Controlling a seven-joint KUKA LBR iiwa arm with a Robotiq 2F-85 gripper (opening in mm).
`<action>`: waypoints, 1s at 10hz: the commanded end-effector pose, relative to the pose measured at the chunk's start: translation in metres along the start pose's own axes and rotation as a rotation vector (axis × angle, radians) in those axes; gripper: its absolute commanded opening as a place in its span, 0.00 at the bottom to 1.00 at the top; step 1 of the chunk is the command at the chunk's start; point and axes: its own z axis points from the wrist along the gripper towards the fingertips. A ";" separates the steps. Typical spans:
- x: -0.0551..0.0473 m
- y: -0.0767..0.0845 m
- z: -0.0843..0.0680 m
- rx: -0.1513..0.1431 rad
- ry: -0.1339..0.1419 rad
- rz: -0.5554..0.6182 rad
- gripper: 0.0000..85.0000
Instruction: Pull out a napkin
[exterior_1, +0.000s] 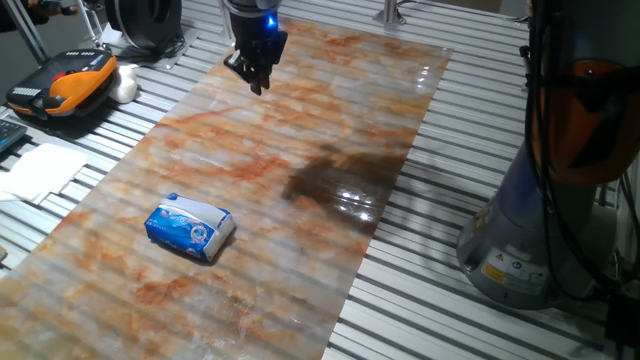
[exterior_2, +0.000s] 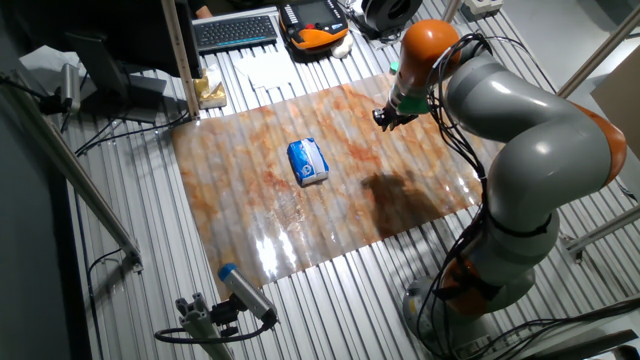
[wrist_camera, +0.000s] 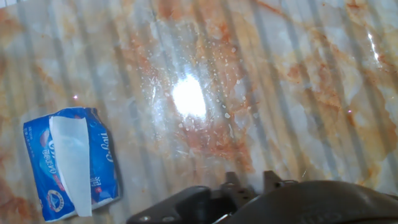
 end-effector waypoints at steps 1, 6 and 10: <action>0.000 0.000 0.000 -0.003 0.002 0.000 0.00; 0.000 0.001 0.000 -0.003 0.002 -0.003 0.00; -0.001 0.003 -0.001 -0.001 0.003 0.002 0.00</action>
